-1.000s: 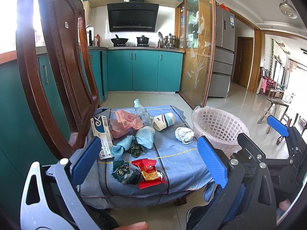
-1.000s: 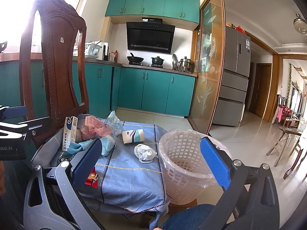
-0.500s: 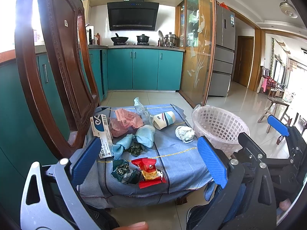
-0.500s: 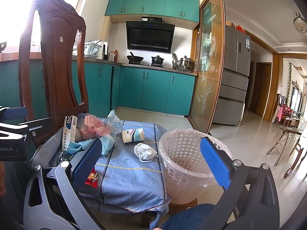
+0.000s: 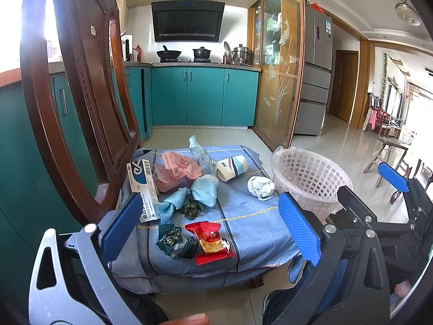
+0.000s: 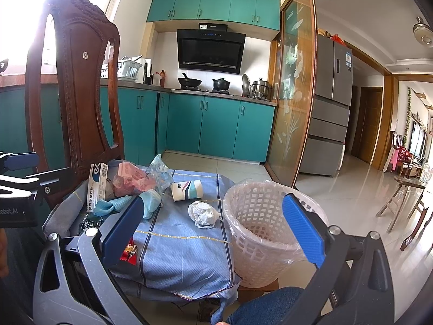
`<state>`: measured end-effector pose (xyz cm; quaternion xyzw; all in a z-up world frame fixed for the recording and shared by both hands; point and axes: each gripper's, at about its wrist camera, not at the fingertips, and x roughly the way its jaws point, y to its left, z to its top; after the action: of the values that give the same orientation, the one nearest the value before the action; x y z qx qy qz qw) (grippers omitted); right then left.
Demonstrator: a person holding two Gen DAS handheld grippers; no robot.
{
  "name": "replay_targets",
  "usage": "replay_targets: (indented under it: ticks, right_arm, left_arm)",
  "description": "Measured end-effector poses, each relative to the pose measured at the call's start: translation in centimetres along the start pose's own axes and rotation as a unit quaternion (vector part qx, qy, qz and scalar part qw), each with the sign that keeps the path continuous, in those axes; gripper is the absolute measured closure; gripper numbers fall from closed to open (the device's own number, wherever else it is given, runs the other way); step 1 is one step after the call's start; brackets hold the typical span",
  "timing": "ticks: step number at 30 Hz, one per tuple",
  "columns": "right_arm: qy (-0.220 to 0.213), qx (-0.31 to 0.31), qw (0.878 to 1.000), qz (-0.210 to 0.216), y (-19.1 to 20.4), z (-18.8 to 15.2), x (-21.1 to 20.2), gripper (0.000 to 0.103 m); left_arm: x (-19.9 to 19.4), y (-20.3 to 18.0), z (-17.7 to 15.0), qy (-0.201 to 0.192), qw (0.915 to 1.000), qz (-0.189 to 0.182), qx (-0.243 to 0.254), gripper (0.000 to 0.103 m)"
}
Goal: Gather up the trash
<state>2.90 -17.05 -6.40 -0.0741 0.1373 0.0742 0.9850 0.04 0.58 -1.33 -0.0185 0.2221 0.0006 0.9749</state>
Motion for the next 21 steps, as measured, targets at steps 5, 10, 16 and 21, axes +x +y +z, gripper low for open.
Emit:
replay_targets:
  ticks: [5, 10, 16, 21]
  right_arm:
    - [0.000, -0.001, 1.000, 0.000, -0.13, -0.05, 0.06, 0.003]
    - [0.000, 0.000, 1.000, -0.001, -0.10, -0.05, 0.07, 0.003]
    - [0.003, 0.002, 1.000, -0.001, -0.28, -0.50, 0.34, 0.003]
    - [0.005, 0.003, 1.000, -0.001, -0.45, -0.69, 0.71, 0.003]
  left_arm:
    - [0.11, -0.01, -0.25, 0.002, 1.0000, 0.000, -0.001, 0.003]
    - [0.14, 0.03, -0.20, 0.002, 1.0000, 0.000, -0.001, 0.003]
    - [0.36, 0.11, -0.28, 0.006, 1.0000, 0.000, -0.002, 0.003]
    - [0.56, 0.09, -0.47, 0.010, 0.9999, 0.000, -0.003, 0.003]
